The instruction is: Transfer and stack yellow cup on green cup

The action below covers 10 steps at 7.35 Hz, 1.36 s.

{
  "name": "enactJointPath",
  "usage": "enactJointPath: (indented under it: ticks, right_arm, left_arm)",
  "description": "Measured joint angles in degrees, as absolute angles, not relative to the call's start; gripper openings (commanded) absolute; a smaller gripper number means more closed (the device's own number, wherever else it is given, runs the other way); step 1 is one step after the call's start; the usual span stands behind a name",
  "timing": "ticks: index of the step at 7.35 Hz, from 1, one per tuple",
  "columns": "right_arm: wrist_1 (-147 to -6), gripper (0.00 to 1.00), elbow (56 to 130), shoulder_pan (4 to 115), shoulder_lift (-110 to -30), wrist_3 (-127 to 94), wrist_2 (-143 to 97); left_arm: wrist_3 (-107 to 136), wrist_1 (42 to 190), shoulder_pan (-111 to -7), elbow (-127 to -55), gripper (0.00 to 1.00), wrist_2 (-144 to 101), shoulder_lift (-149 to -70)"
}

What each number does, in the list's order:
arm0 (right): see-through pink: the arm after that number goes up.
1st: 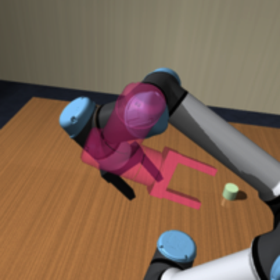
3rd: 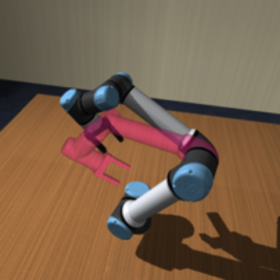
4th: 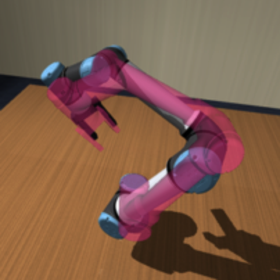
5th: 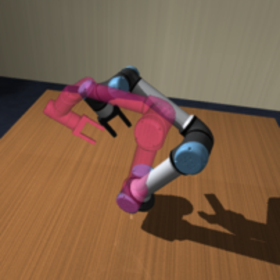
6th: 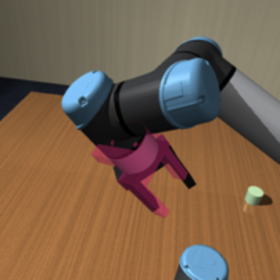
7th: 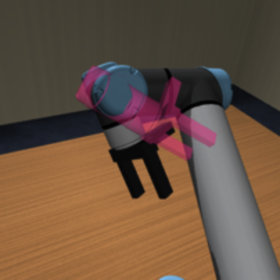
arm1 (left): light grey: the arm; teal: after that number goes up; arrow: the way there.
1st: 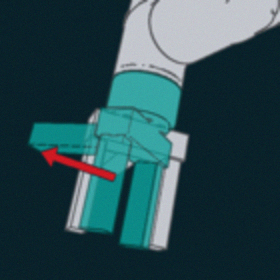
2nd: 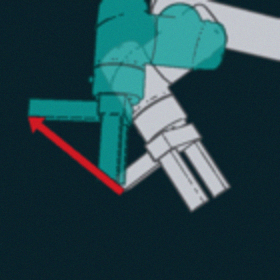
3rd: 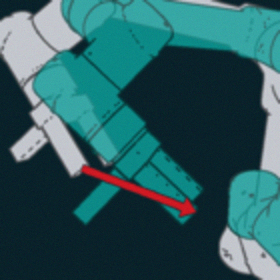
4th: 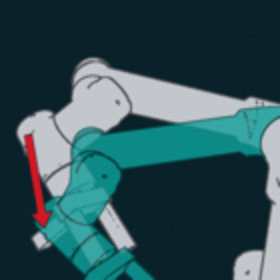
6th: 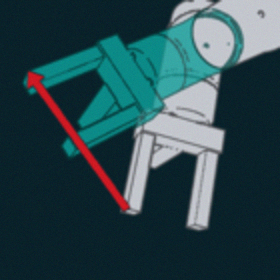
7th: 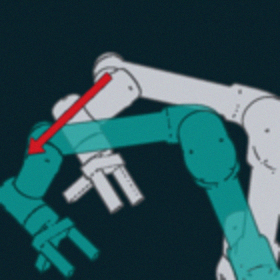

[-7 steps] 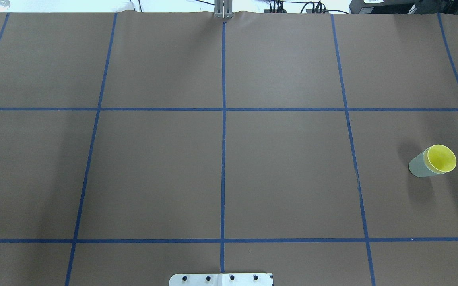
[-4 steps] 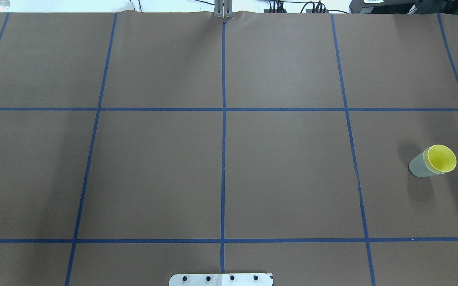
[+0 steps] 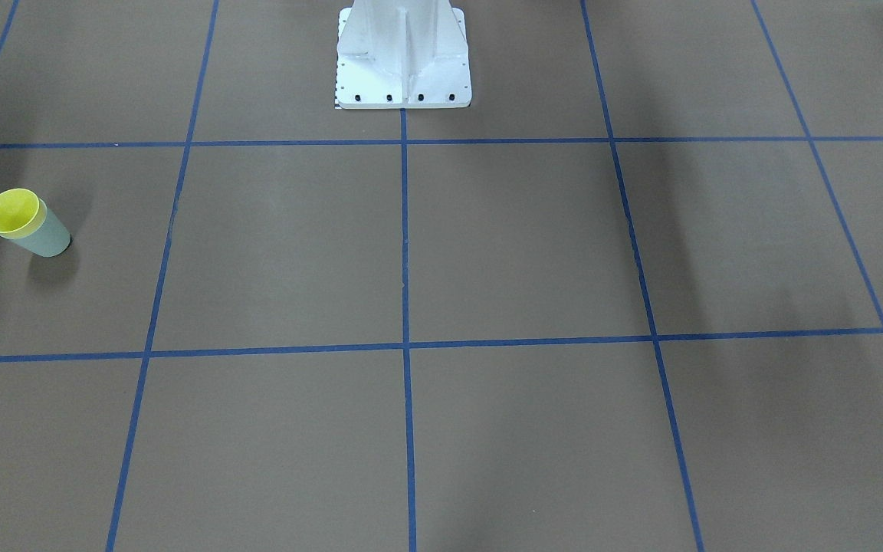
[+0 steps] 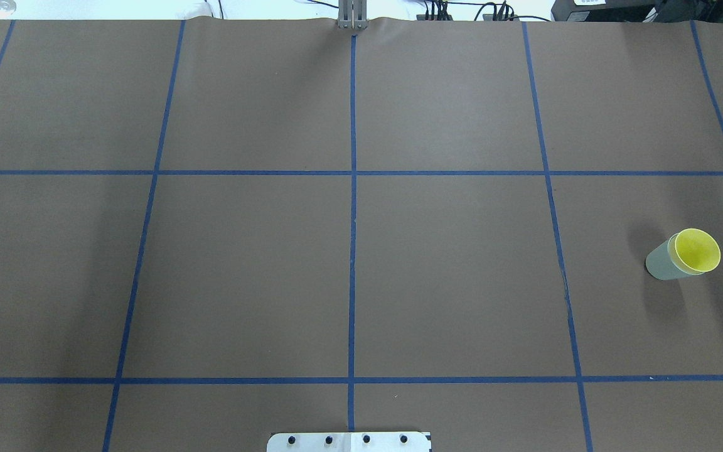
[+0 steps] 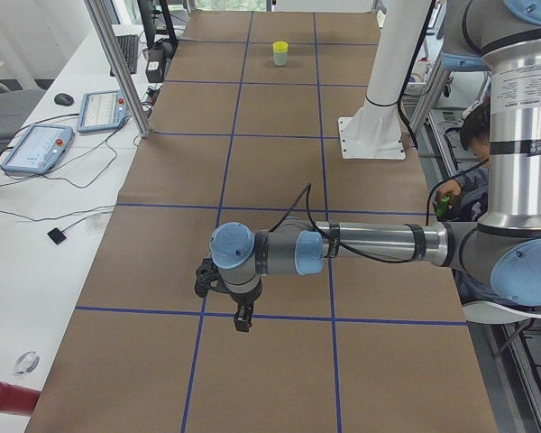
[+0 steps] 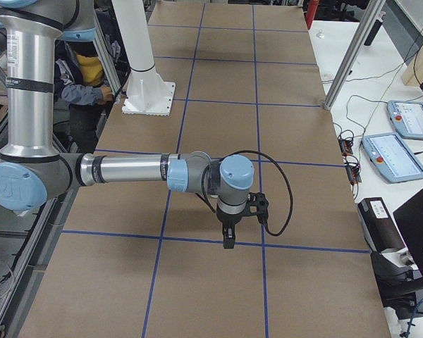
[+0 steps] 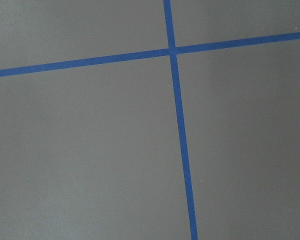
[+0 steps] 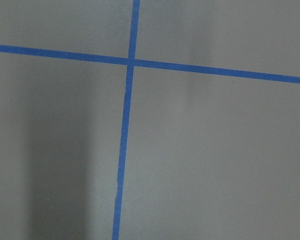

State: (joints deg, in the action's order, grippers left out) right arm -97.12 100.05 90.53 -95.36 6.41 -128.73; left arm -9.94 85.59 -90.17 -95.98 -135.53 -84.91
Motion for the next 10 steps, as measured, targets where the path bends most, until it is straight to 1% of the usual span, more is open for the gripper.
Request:
enactJointPath:
  ticks: [10]
  right_arm:
    - [-97.12, 1.0, 98.55, 90.53, -95.28, 6.5, -128.67]
  left_arm:
    - [-9.88, 85.55, -90.18, -96.09, 1.0, -135.6, -84.94]
